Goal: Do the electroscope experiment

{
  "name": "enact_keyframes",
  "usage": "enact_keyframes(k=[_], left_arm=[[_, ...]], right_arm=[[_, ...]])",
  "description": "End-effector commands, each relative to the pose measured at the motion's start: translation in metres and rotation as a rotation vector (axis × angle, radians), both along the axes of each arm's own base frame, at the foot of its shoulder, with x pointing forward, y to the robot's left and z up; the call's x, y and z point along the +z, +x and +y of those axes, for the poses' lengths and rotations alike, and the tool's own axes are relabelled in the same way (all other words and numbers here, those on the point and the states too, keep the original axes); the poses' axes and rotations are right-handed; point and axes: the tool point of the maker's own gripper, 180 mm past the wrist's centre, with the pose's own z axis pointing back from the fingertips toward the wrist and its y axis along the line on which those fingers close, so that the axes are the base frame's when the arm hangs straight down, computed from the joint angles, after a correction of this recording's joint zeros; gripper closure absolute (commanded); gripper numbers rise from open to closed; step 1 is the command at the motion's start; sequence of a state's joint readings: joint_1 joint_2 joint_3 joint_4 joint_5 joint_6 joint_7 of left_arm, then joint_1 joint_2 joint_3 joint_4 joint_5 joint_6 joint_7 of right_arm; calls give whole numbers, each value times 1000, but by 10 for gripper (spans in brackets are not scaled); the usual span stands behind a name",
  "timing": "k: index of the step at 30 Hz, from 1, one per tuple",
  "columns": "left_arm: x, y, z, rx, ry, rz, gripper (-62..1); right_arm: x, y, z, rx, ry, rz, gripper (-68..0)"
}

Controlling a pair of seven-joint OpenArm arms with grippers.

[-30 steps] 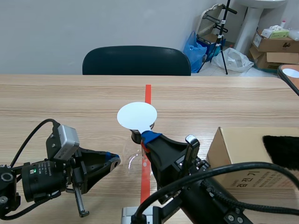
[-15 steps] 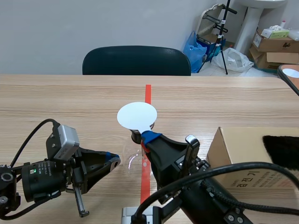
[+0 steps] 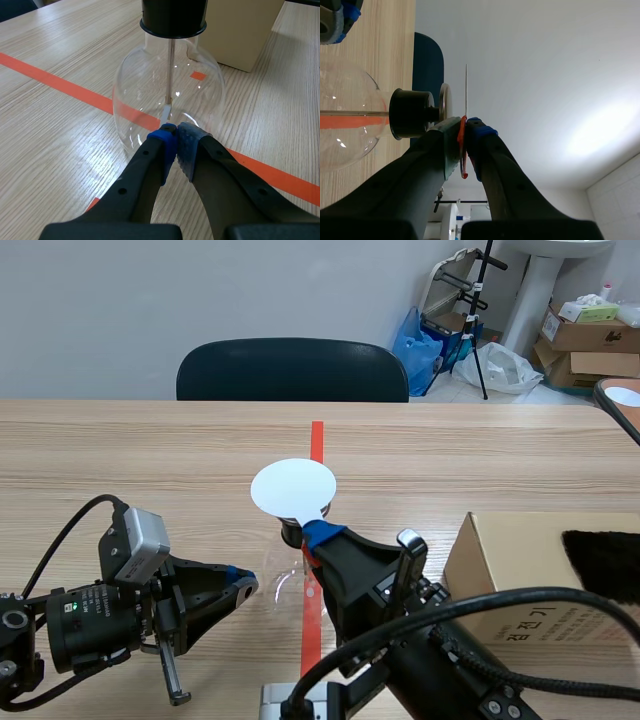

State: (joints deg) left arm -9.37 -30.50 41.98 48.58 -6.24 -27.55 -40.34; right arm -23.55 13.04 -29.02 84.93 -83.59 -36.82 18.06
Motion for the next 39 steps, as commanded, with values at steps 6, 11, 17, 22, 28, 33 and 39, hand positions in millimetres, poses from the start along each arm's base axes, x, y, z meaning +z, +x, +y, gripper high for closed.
enact_keyframes(k=[6,11,17,22,28,33,39], left_arm=[[9,3,-3,2,-26,-18,-34],[9,3,-3,2,-26,-18,-34],[9,3,-3,2,-26,-18,-34],[9,3,-3,2,-26,-18,-34],[9,3,-3,2,-26,-18,-34],[9,3,-3,2,-26,-18,-34],[9,3,-3,2,-26,-18,-34]], right_arm=[[13,14,-12,-87,19,-40,-18],[15,30,-36,-246,37,-39,-18],[16,43,-67,-436,58,-38,-18],[17,49,-87,-550,71,-37,-18],[17,52,-107,-658,83,-36,-18],[17,52,-116,-711,89,-36,-18],[17,52,-119,-726,91,-36,-18]])
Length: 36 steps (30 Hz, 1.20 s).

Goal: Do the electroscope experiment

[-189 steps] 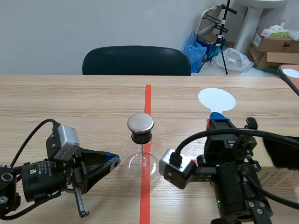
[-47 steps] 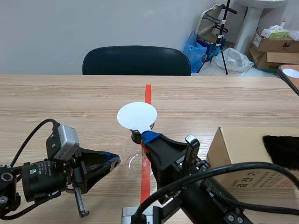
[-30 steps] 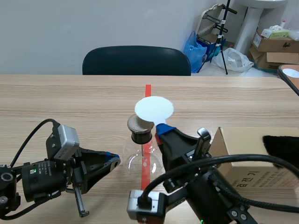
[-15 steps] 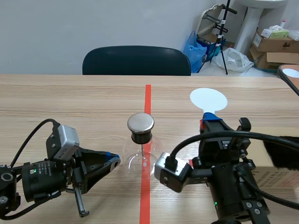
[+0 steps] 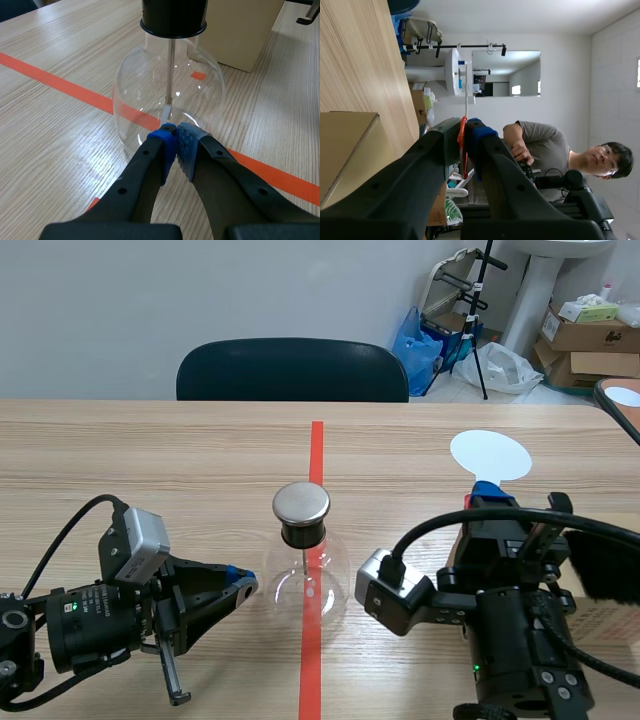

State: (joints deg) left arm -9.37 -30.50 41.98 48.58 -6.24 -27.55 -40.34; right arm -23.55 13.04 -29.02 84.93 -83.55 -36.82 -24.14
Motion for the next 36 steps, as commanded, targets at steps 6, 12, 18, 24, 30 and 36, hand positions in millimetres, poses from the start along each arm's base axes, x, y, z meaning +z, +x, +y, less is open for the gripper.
enact_keyframes(k=[6,12,18,24,30,36], left_arm=[[9,3,-3,2,-26,-18,-34],[9,3,-3,2,-26,-18,-34],[9,3,-3,2,-26,-18,-34],[9,3,-3,2,-26,-18,-34],[9,3,-3,2,-26,-18,-34],[9,3,-3,2,-26,-18,-34]], right_arm=[[12,3,5,27,6,-40,-18],[12,2,21,116,-4,-41,-18],[12,-4,49,278,-22,-41,-18],[10,-15,76,436,-40,-41,-18],[9,-26,96,565,-54,-41,-18],[8,-38,112,673,-66,-41,-18]])
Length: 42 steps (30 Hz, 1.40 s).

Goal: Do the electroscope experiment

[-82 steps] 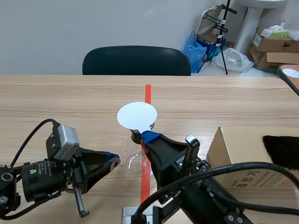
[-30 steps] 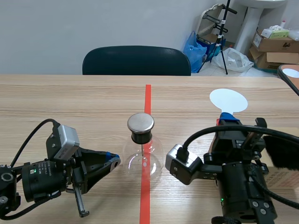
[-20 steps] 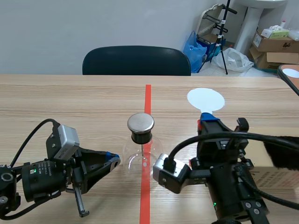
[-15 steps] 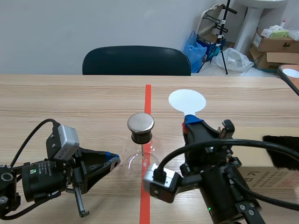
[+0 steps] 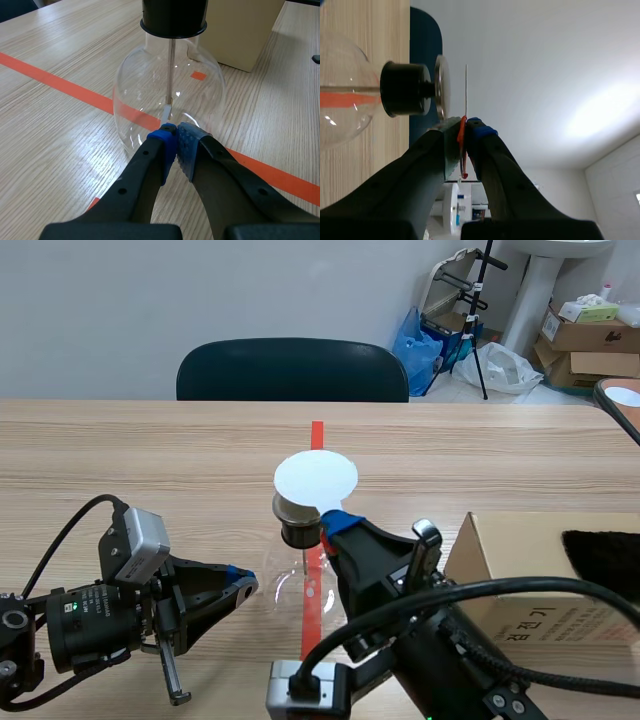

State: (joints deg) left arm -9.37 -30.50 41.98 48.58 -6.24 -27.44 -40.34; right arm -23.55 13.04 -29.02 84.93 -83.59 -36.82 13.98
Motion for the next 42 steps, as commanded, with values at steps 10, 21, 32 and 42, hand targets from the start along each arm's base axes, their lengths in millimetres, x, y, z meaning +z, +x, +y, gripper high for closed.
enact_keyframes(k=[10,21,32,42], left_arm=[[9,3,-3,1,-27,-17,-34],[9,3,-3,1,-27,-17,-34],[9,3,-3,1,-27,-17,-34],[9,3,-3,1,-27,-17,-34]], right_arm=[[11,-3,8,57,4,-40,-18],[11,-3,8,57,4,-40,-18],[11,-3,8,57,4,-40,-18],[12,5,-2,-16,11,-40,-18]])
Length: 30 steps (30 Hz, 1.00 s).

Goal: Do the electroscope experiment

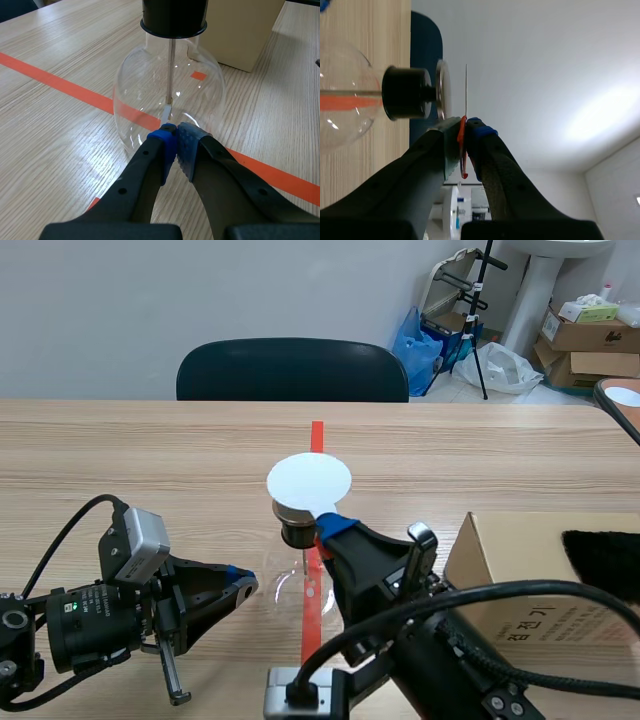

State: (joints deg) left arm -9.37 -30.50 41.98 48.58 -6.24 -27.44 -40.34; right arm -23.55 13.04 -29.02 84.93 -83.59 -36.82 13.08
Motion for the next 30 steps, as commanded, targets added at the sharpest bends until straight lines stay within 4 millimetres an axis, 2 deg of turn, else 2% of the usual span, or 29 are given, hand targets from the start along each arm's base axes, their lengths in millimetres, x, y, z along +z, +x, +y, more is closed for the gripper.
enact_keyframes(k=[1,10,17,24,30], left_arm=[[9,3,-3,1,-27,-17,-34],[9,3,-3,1,-27,-17,-34],[9,3,-3,1,-27,-17,-34],[9,3,-3,1,-27,-17,-34],[9,3,-3,1,-27,-17,-34]], right_arm=[[12,6,-3,-23,12,-40,-18],[15,32,-52,-326,53,-33,-18],[15,41,-88,-530,75,-31,-18],[15,42,-105,-627,86,-30,-18],[15,42,-110,-653,87,-28,-18]])
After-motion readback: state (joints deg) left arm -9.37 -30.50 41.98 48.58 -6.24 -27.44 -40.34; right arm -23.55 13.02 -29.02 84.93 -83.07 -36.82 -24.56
